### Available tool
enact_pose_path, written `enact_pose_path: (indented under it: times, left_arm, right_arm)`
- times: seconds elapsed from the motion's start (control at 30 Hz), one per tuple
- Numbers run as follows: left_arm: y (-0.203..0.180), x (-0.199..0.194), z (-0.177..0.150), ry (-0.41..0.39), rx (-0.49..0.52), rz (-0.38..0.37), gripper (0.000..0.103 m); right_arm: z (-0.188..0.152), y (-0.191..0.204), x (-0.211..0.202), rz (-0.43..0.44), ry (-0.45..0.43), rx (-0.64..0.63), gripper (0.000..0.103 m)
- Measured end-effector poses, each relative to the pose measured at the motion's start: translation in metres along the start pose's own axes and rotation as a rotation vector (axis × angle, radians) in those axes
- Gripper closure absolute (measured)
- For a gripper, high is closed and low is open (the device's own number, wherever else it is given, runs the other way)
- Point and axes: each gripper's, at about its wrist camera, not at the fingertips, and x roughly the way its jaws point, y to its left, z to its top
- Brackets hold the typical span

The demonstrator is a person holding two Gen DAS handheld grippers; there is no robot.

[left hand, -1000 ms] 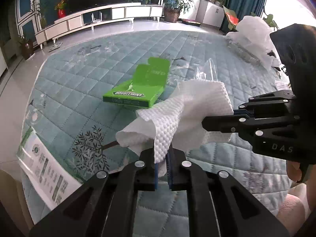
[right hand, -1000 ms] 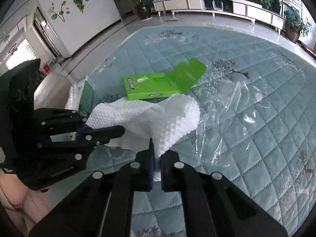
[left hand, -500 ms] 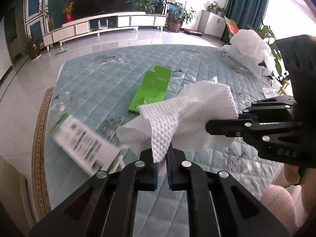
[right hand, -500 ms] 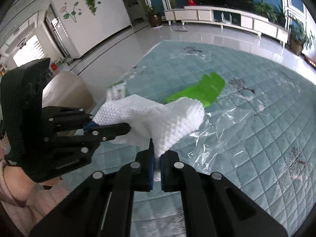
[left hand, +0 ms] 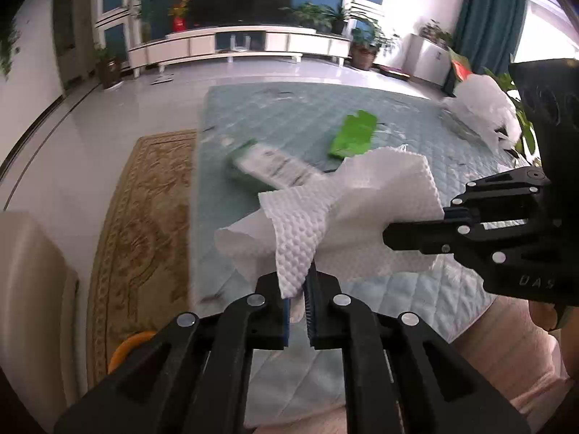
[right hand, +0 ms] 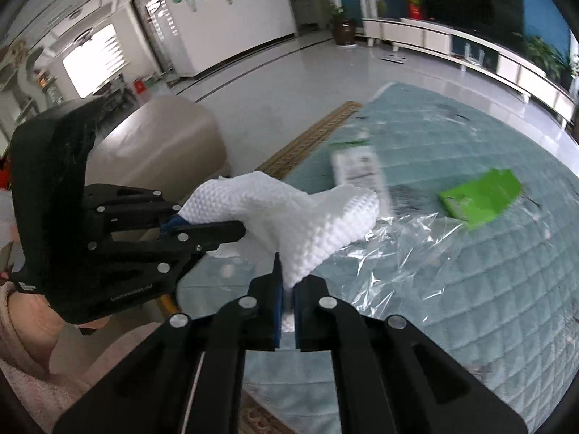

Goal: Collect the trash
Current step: 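Carry the white wipe and clear plastic over the bin with both tools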

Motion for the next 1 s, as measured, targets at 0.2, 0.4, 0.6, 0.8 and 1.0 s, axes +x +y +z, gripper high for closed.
enact_pose_path:
  times: [0.2,0.4,0.6,0.8,1.0]
  left_arm:
    - [0.046,-0.027,-0.041,0.005,-0.076,0.041,0.091]
    - [0.090,-0.046,-0.077,0.015,-0.146,0.078,0.091]
    - [0.135,-0.057,-0.113,0.030,-0.232,0.119,0.091]
    - [0.178,-0.055,-0.148,0.057,-0.319,0.151,0.090]
    - [0.208,-0.044,-0.179,0.095,-0.383,0.159,0.088]
  right_arm:
    - [0.007,0.061,0.029,0.042,0.038,-0.070,0.098]
    - [0.013,0.114,0.059,0.087,0.082,-0.134,0.098]
    - [0.024,0.165,0.096,0.145,0.138,-0.198,0.098]
    - [0.029,0.198,0.137,0.215,0.208,-0.236,0.098]
    - [0.027,0.215,0.178,0.242,0.280,-0.262,0.098]
